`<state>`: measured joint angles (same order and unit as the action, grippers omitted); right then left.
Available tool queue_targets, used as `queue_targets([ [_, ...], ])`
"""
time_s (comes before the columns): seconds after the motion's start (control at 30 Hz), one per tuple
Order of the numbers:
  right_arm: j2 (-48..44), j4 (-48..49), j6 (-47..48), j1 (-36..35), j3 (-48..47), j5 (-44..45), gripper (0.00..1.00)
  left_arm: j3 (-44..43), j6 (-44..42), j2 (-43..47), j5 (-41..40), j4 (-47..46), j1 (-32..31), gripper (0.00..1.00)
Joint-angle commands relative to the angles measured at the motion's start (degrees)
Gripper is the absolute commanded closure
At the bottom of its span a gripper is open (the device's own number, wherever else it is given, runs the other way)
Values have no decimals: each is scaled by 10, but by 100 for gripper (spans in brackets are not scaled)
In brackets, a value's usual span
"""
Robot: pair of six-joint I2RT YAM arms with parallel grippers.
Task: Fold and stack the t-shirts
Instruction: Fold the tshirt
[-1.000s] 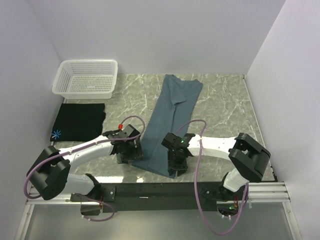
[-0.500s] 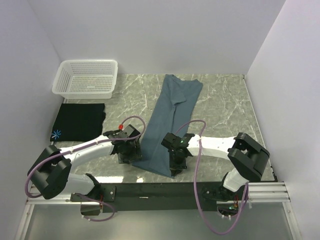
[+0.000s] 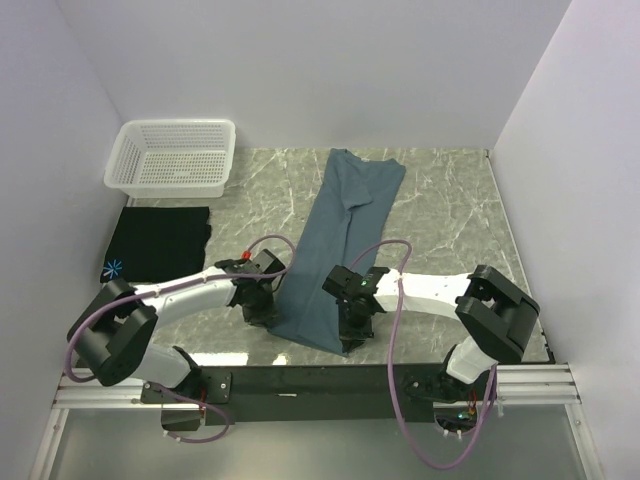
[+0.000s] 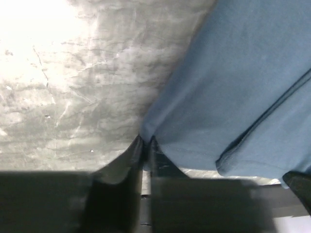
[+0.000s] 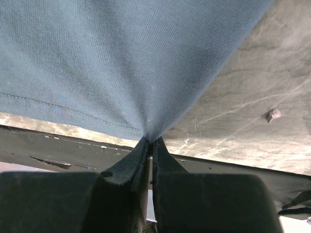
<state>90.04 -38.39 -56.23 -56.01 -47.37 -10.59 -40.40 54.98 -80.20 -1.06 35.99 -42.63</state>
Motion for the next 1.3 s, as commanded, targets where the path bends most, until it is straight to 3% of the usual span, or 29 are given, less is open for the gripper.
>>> queue_targets([
  [0.0, -14, -10, 14, -2, 0, 8, 100, -8, -4, -21, -2, 8, -6, 95],
  [0.03, -20, -16, 18, -2, 0, 9, 100, -6, -3, -14, -4, 17, -6, 99],
  [0.23, -82, -47, 43, -2, 46, -7, 100, 11, 6, 41, -20, 77, -6, 99],
  [0.43, -123, -52, 39, -3, 64, -5, 100, 38, 19, 59, 1, 71, -6, 99],
  [0.63, -139, -70, 56, -9, 47, -18, 100, 0, 23, 102, 1, 116, -8, 99],
  [0.73, -151, -95, 66, -1, 14, 19, 100, -39, 17, 114, -2, 132, -6, 99],
  [0.97, -134, -102, 132, 106, -41, 59, 100, -154, -34, 37, -17, 95, 46, 99],
  [1.27, -71, -78, 264, 239, -161, 142, 100, -372, -125, -152, -44, 42, 98, 99],
])
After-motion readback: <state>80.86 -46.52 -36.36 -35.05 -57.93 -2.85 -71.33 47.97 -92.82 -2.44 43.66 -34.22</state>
